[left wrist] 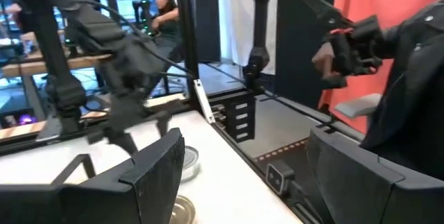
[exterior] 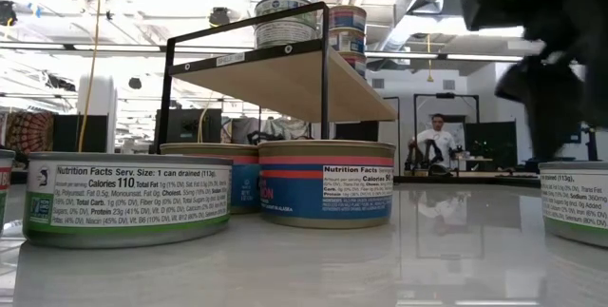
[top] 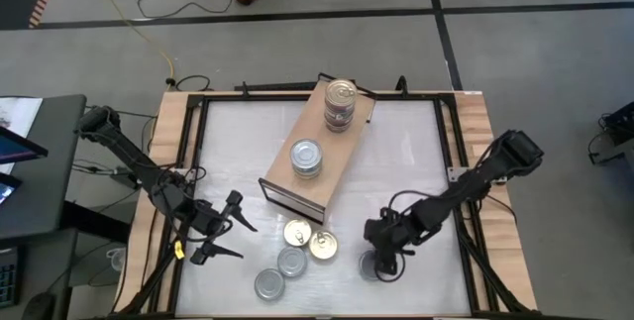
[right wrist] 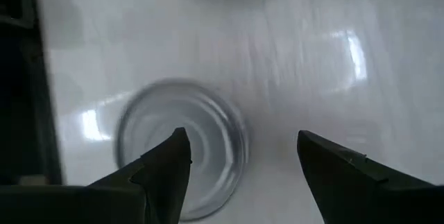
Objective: Stack canned seafood by type on shelf
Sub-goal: Stack the green tuna can on top of the stacked green tuna cans on the shelf
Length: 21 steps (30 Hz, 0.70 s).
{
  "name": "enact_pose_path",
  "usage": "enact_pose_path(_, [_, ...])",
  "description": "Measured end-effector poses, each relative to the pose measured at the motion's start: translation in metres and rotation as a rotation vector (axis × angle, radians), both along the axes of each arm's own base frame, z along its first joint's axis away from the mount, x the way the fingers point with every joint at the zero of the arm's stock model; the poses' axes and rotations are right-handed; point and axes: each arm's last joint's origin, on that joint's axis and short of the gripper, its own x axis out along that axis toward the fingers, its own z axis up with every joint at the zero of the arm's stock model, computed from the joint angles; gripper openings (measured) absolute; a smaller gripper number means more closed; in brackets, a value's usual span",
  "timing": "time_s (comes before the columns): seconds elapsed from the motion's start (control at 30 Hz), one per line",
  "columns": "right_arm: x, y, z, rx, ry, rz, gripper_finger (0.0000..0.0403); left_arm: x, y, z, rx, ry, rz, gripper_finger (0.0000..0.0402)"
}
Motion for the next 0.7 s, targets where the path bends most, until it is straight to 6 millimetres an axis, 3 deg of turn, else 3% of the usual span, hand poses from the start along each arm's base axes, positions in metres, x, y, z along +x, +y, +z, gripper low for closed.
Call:
enact_pose_path(0.13, [-0.002, 0.008, -0.013, -0.05, 0.056, 0.012, 0.0285, 0.0, 0.001, 0.0, 0.004, -0.001, 0.023, 0.0287])
enact_pose_path(0.3, [-0.008, 0.0, -0.019, -0.138, 0.142, -0.043, 0.0285, 0.0, 0.001, 0.0, 0.006, -0.002, 0.027, 0.0287])
enact_pose_path(0.7, [-0.017, -0.047, -0.013, -0.354, 0.241, -0.213, 0.0285, 0.0, 0.001, 0.0, 0.005, -0.001, 0.03, 0.0287])
